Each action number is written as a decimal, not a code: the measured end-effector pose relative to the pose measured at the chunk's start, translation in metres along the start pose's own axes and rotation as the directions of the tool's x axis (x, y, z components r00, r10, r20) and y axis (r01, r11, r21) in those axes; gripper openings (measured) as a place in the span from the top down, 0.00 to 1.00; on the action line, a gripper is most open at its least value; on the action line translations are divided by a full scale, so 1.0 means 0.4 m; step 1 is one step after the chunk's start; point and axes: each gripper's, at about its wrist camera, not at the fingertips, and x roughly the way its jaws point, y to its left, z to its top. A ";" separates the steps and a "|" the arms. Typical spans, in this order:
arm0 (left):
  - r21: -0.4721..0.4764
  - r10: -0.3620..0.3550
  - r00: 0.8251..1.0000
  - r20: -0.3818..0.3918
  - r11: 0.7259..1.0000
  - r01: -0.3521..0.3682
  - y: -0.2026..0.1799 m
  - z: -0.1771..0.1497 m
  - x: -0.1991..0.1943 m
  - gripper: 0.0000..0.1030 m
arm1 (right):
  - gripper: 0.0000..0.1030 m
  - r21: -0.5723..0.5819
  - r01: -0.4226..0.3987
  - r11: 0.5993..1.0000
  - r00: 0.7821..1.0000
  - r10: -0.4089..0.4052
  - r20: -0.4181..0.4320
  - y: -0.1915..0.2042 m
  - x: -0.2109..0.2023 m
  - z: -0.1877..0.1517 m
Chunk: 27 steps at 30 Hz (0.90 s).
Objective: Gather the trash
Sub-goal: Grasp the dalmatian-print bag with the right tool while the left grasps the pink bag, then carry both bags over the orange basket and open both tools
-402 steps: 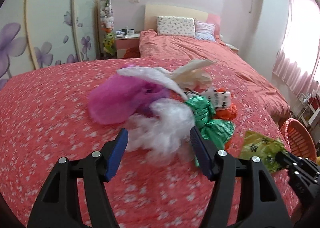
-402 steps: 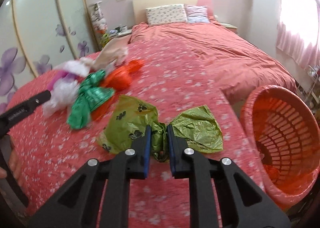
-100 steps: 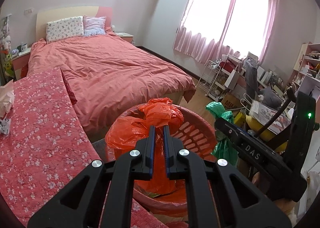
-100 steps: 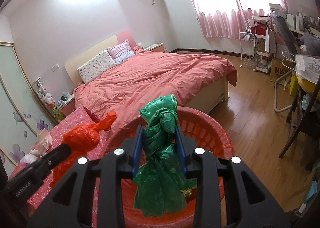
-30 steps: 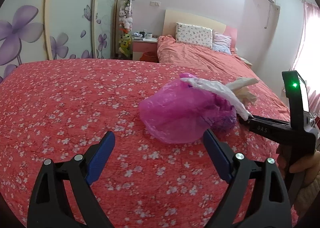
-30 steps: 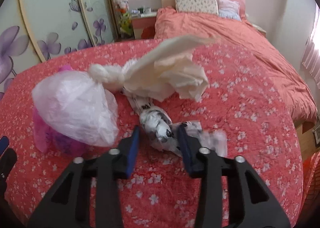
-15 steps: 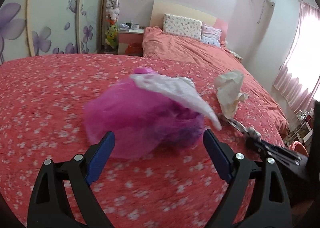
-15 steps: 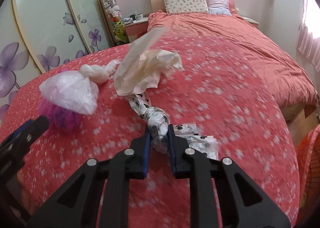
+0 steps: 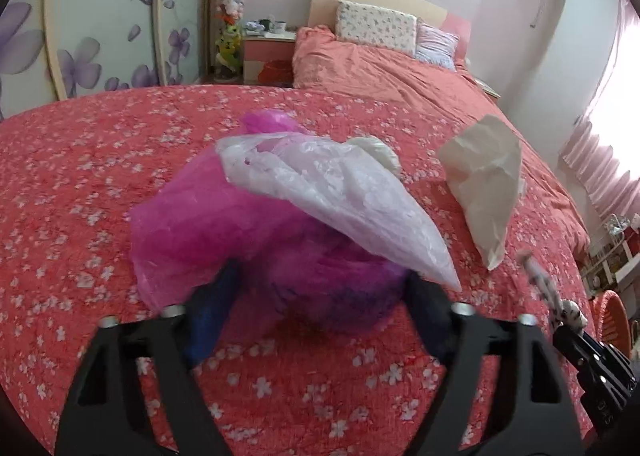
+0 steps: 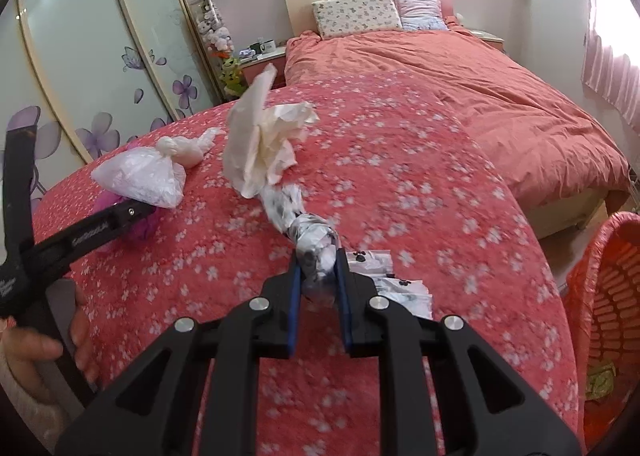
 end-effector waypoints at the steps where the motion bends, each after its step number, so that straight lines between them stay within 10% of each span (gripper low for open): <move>1: 0.009 -0.008 1.000 -0.001 1.000 0.008 0.000 0.000 -0.002 0.45 | 0.84 0.003 0.000 1.000 1.000 0.000 0.000 -0.004 -0.003 -0.002; 7: 0.018 -0.039 0.999 0.008 0.999 0.039 0.022 -0.022 -0.049 0.65 | 0.84 0.019 0.002 1.000 1.000 -0.003 0.014 -0.020 -0.044 -0.012; 27: 0.047 -0.054 0.990 0.128 0.998 0.049 0.013 -0.091 -0.315 0.66 | 0.84 0.029 0.003 1.000 0.989 -0.007 0.146 -0.043 -0.296 -0.061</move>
